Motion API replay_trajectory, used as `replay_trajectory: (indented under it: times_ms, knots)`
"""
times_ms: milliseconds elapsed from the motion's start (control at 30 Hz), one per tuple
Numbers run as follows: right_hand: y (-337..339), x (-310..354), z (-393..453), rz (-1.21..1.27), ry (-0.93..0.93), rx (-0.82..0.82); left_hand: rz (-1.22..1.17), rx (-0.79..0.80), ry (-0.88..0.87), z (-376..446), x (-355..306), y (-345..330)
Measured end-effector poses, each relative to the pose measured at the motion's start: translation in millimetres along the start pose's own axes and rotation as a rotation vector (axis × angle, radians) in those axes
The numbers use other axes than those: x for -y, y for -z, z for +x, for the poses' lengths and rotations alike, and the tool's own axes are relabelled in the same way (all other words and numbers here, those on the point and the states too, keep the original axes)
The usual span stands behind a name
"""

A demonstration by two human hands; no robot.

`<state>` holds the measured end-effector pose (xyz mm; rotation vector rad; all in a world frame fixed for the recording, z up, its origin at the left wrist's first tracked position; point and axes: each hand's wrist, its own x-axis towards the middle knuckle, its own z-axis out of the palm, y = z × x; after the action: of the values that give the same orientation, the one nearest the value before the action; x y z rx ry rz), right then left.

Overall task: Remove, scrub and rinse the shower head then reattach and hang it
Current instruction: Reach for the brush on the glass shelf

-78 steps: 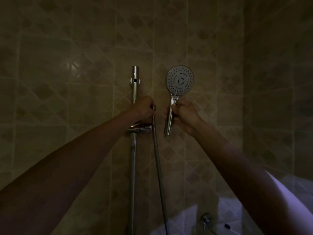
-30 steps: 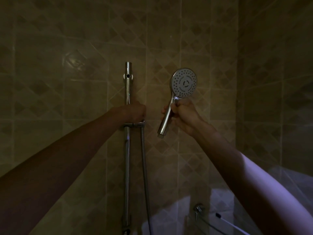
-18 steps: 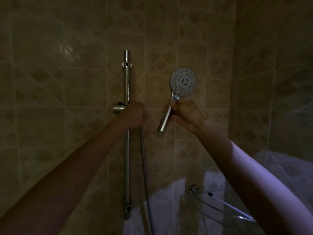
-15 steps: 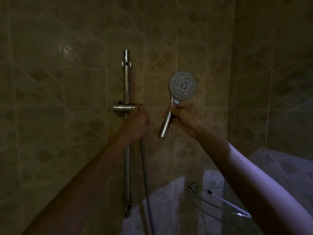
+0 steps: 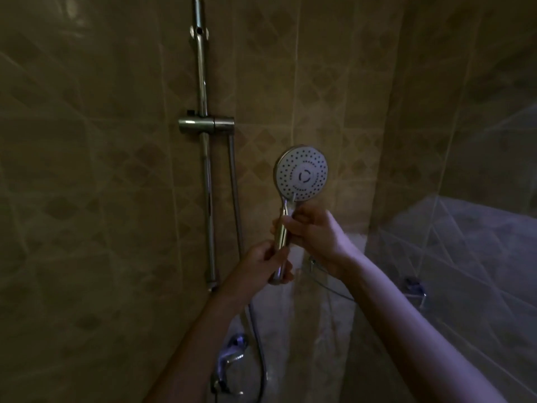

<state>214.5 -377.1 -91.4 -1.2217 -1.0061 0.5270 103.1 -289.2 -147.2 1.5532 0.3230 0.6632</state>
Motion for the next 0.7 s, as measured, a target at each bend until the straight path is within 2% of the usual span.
replay_trajectory:
  times_ms: [167,333,367,433,500,600,633,700]
  knots:
    - [11,-33,-27,-0.111,-0.064,0.094,-0.175,0.057,0.058,-26,45,-9]
    - [43,-55,-35,-0.12,-0.223,0.238,-0.221,-0.051,0.106,-47,74,-24]
    - [57,-57,-34,-0.074,-0.268,0.23,-0.222,-0.061,0.119,-52,78,-26]
    - [91,-63,-25,-0.041,-0.308,0.109,-0.232,-0.065,0.15,-62,86,-26]
    - [134,-74,-9,-0.173,-0.324,-0.056,-0.248,-0.069,0.165,-71,95,-23]
    - [185,-98,14,-0.327,-0.4,-0.165,-0.242,-0.09,0.184,-80,106,-18]
    - [194,-103,19,-0.419,-0.445,-0.171,-0.234,-0.099,0.197,-82,109,-17]
    - [205,-114,30,-0.756,-0.505,-0.079,-0.22,-0.105,0.214,-84,115,-16]
